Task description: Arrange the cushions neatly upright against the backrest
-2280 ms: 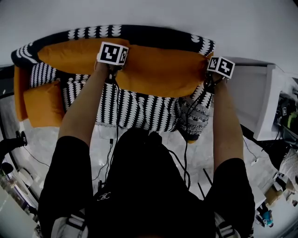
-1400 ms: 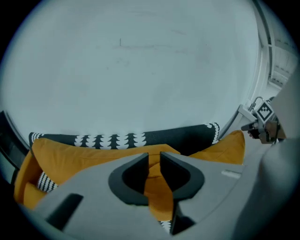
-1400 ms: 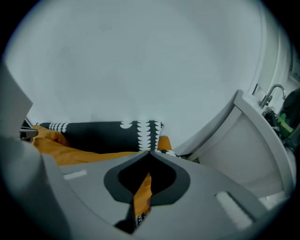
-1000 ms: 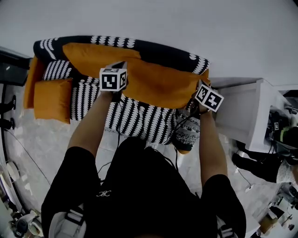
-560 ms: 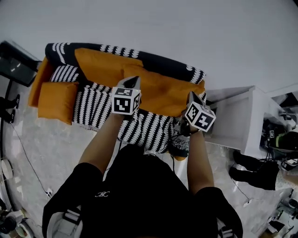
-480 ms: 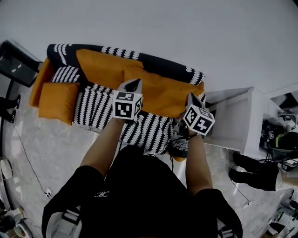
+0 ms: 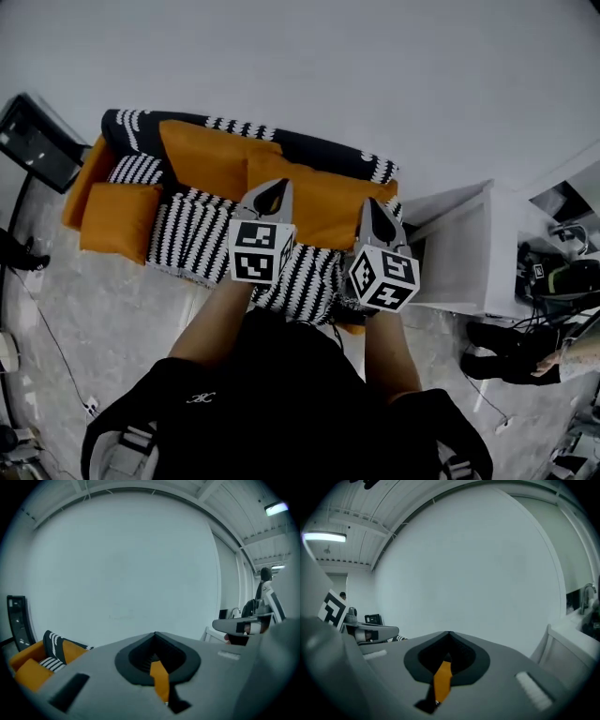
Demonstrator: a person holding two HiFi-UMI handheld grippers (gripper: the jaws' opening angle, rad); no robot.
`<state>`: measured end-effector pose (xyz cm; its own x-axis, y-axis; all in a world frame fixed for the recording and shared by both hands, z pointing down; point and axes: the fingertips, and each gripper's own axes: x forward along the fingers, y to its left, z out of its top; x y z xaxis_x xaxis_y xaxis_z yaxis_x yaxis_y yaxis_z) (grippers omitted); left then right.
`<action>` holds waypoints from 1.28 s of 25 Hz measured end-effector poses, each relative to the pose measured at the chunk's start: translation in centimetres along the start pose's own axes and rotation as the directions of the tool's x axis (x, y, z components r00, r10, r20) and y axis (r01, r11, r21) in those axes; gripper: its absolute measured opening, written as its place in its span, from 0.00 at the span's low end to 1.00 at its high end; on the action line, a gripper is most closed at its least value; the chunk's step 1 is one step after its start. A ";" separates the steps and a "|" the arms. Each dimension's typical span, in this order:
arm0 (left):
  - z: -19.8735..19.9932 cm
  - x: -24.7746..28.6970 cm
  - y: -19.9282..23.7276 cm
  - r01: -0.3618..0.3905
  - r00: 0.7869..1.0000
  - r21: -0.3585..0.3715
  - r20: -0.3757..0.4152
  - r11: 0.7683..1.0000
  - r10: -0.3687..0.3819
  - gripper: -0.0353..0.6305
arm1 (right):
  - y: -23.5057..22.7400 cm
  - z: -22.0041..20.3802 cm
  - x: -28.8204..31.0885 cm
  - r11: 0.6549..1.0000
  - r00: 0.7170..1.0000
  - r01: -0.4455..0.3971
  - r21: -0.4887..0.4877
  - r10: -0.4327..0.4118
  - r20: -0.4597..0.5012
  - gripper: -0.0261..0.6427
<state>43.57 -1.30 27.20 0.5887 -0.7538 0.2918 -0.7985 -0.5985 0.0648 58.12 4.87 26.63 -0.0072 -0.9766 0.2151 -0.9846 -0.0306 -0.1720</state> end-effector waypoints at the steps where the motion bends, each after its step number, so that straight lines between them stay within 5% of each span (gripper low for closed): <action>1: 0.1 -0.3 -0.4 -0.002 1.000 -0.004 0.010 1.000 0.002 0.07 | 0.3 0.1 -0.3 1.000 1.000 -0.003 -0.009 0.003 0.004 0.05; 13: 1.0 -4.0 -2.7 -0.003 0.997 0.056 0.080 0.998 -0.002 0.06 | 3.2 1.0 -3.0 0.997 0.998 -0.061 -0.048 0.061 0.016 0.05; 19: 0.2 -5.3 -3.3 0.027 0.995 0.028 0.094 0.999 -0.029 0.07 | 3.5 0.1 -3.8 0.996 0.998 -0.066 -0.061 0.066 0.002 0.05; 32: -2.3 -8.1 -1.3 -0.068 0.997 0.014 0.047 0.998 0.067 0.07 | 6.6 -2.8 -3.4 0.984 0.984 -0.171 -0.049 0.168 -0.063 0.05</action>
<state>39.52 6.25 26.97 0.5389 -0.8042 0.2507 -0.8348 -0.5496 0.0316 51.19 8.56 27.44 -0.1836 -0.9525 0.2430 -0.9761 0.1475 -0.1594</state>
